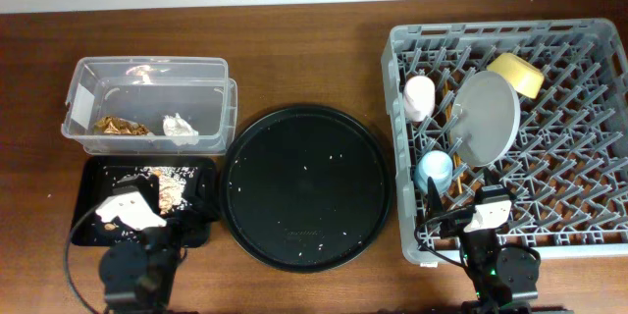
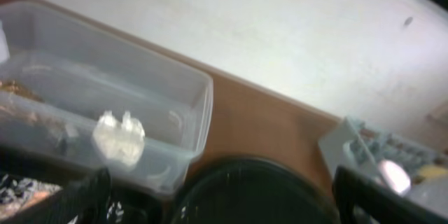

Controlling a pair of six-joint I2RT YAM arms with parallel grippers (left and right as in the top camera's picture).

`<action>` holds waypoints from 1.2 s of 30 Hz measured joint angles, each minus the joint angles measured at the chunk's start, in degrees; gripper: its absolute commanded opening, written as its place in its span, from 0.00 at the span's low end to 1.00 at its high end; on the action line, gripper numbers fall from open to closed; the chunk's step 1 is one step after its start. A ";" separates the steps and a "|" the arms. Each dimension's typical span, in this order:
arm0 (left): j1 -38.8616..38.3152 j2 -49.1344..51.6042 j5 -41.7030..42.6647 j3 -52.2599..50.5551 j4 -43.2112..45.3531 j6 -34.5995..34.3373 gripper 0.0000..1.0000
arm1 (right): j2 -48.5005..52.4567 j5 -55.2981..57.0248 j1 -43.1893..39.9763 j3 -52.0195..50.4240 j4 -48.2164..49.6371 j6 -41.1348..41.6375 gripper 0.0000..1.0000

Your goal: Sort waste into correct bins and load items into the dishwasher rack

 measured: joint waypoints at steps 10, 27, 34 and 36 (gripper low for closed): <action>0.00 -11.58 0.00 -19.74 9.73 0.48 0.99 | -0.02 -0.02 0.00 0.00 0.02 0.00 0.98; -3.80 -16.37 -5.03 -20.15 8.85 33.18 0.99 | -0.04 -0.02 0.00 0.00 0.00 -0.04 0.98; -3.61 -16.37 -5.81 -20.15 8.83 33.62 0.99 | -0.04 -0.02 0.00 0.00 0.00 -0.04 0.98; -2.08 -16.39 -5.88 -20.15 8.83 31.91 0.99 | -0.04 -0.02 0.00 0.00 0.00 0.00 0.98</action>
